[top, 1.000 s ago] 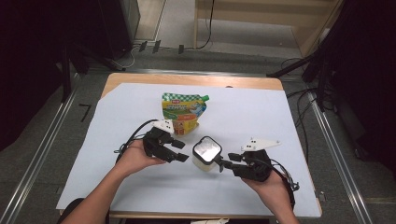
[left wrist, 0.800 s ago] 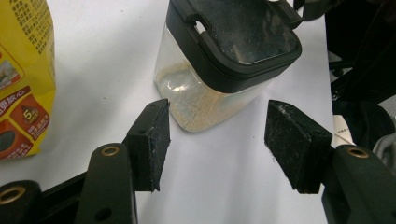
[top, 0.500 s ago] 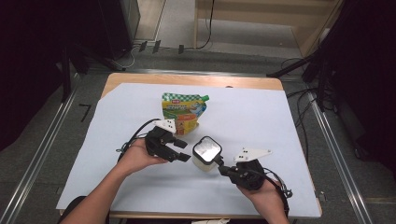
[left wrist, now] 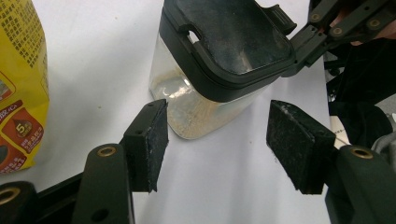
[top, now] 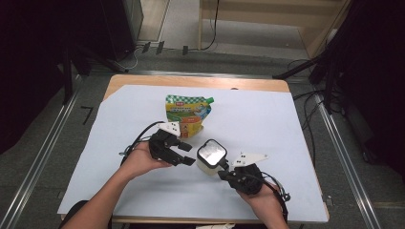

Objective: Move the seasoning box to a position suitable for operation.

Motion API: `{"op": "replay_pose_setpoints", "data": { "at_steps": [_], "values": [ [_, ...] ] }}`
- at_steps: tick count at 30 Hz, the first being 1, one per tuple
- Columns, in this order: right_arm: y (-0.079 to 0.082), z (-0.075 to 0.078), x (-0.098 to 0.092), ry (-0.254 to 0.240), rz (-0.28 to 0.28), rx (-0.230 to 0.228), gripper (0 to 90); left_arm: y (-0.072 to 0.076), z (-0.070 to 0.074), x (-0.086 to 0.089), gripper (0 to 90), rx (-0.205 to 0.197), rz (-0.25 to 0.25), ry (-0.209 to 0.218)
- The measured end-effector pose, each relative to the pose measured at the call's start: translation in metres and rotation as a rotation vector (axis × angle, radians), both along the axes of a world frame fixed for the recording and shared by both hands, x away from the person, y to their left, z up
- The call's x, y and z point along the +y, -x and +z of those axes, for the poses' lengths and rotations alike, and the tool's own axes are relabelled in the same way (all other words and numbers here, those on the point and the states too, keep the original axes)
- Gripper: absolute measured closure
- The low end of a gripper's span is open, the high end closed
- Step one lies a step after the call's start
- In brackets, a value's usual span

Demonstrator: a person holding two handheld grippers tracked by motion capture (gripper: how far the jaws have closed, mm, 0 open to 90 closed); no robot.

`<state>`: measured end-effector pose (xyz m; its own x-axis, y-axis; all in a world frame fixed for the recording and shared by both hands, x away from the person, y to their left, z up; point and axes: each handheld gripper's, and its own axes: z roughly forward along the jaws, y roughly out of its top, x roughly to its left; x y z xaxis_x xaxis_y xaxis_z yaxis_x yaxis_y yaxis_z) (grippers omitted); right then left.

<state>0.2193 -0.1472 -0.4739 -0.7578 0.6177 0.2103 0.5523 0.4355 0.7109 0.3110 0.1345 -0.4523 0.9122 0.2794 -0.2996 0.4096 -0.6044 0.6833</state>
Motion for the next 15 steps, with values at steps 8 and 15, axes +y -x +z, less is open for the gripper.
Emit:
{"op": "replay_pose_setpoints", "data": {
  "at_steps": [8, 15],
  "values": [
    [-0.0026, -0.0028, -0.0021, 0.01, -0.003, 0.008, 90.0, 0.0003, -0.0002, -0.0009, 39.2, -0.002, -0.003, -0.001],
    [-0.0053, -0.003, -0.0076, -0.002, -0.02, 0.017, 90.0, 0.0011, 0.0006, -0.0018, 38.6, -0.007, -0.007, 0.004]
  ]
}}
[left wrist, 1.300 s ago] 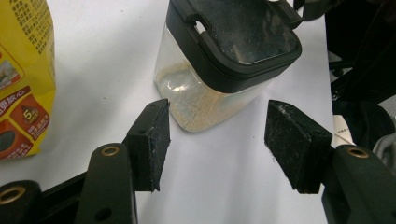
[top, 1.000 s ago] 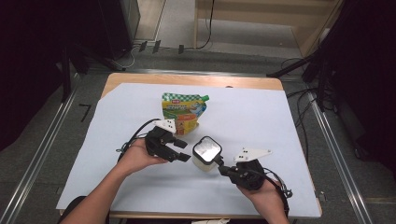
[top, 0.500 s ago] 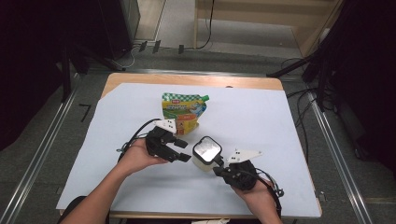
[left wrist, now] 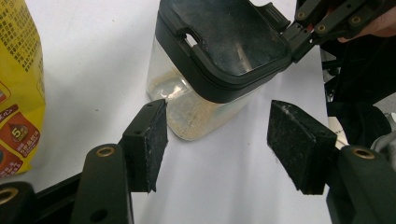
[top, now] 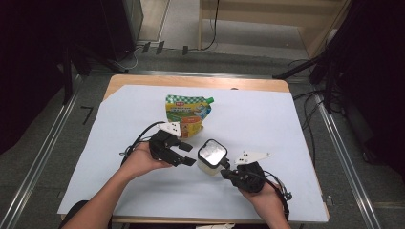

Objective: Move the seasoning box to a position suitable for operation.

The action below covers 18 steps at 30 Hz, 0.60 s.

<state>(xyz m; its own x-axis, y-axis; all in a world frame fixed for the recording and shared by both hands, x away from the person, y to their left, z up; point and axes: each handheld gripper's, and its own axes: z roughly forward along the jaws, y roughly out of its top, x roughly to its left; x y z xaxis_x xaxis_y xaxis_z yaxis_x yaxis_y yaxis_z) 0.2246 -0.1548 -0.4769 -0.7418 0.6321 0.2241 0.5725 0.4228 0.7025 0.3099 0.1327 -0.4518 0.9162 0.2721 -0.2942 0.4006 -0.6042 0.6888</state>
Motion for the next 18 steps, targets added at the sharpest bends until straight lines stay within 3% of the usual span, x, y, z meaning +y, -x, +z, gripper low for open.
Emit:
{"op": "replay_pose_setpoints", "data": {
  "at_steps": [18],
  "values": [
    [-0.019, -0.004, -0.032, 0.01, -0.095, 0.019, 90.0, 0.002, 0.0, -0.01, 33.3, -0.016, -0.001, 0.005]
  ]
}}
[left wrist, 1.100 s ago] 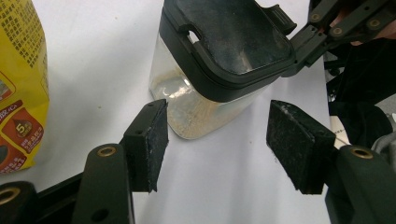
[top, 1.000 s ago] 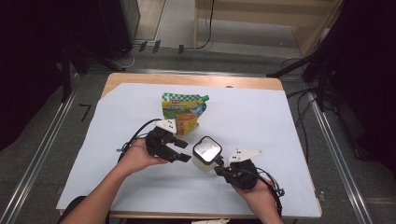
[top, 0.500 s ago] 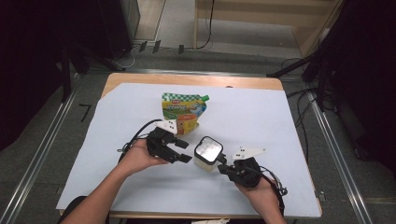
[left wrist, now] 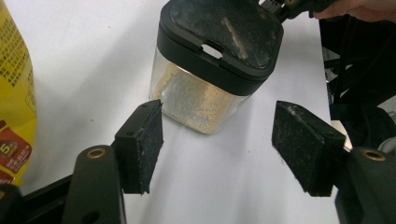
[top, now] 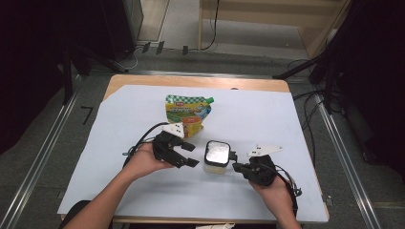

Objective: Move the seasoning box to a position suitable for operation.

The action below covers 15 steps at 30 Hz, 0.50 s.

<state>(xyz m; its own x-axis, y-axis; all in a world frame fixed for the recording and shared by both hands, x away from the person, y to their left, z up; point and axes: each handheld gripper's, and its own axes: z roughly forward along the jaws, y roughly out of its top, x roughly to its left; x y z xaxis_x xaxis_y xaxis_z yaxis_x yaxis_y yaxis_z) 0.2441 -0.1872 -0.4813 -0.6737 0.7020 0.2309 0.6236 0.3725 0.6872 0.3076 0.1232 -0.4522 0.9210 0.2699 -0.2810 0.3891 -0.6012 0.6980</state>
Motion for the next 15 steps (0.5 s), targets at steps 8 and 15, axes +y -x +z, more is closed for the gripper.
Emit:
{"op": "replay_pose_setpoints", "data": {
  "at_steps": [8, 15],
  "values": [
    [-0.008, 0.0, -0.011, -0.003, -0.037, 0.002, 90.0, 0.0, 0.002, -0.008, 28.2, -0.006, -0.005, 0.022],
    [-0.01, 0.002, -0.016, -0.009, -0.063, -0.007, 90.0, 0.0, -0.002, -0.016, 27.8, -0.017, -0.019, -0.005]
  ]
}}
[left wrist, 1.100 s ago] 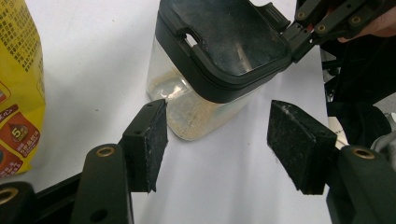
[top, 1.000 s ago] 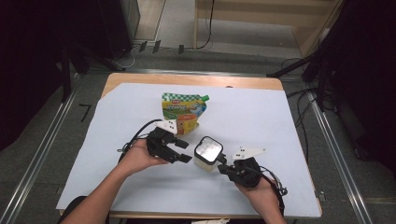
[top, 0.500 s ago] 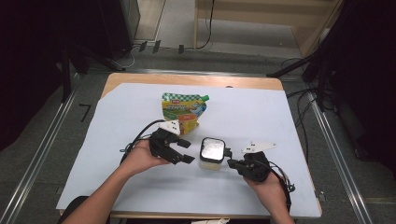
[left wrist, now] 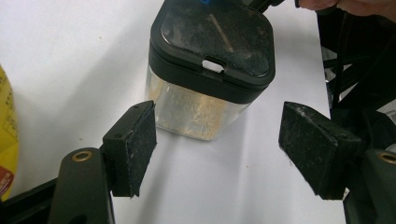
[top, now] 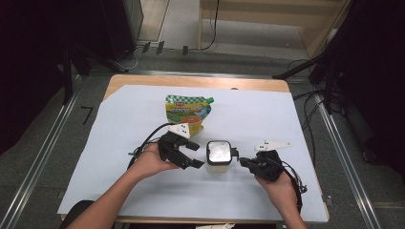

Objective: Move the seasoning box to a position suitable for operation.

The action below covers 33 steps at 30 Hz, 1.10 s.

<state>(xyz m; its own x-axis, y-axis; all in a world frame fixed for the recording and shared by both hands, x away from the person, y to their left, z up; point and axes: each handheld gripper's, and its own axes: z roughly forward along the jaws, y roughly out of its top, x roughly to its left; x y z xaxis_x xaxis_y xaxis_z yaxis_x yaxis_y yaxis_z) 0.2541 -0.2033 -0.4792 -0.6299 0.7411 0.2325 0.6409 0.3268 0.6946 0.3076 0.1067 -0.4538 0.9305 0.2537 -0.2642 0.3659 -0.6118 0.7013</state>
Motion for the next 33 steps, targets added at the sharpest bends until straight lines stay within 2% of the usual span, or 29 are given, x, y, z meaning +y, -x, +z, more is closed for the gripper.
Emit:
{"op": "replay_pose_setpoints", "data": {
  "at_steps": [4, 8, 10, 14, 17, 21, 24, 29, 33],
  "values": [
    [0.0, 0.001, 0.002, 0.003, -0.007, -0.006, 90.0, 0.001, -0.001, -0.006, 23.7, -0.041, -0.016, -0.015],
    [-0.002, 0.0, 0.002, 0.008, -0.023, -0.005, 90.0, -0.001, -0.001, -0.011, 20.6, -0.054, -0.024, 0.008],
    [-0.003, 0.0, 0.002, 0.005, -0.033, -0.005, 90.0, -0.003, -0.002, -0.012, 20.6, -0.065, -0.026, 0.003],
    [-0.008, 0.0, 0.003, 0.0, -0.041, -0.008, 90.0, -0.01, -0.008, -0.014, 22.2, -0.034, -0.045, 0.033],
    [-0.01, -0.001, 0.003, -0.003, -0.052, -0.004, 90.0, -0.011, -0.011, -0.015, 22.4, -0.032, -0.06, 0.029],
    [-0.014, -0.003, 0.004, -0.005, -0.053, -0.003, 90.0, -0.012, -0.013, -0.023, 19.8, -0.077, -0.089, 0.035],
    [-0.016, -0.003, 0.005, -0.004, -0.061, 0.003, 90.0, -0.014, -0.018, -0.029, 16.5, -0.09, -0.103, 0.045],
    [-0.016, -0.004, 0.005, -0.001, -0.061, 0.001, 90.0, -0.014, -0.02, -0.032, 15.6, -0.118, -0.114, 0.047],
    [-0.016, -0.004, 0.005, 0.001, -0.062, 0.0, 90.0, -0.013, -0.018, -0.035, 15.5, -0.13, -0.107, 0.034]
  ]
}}
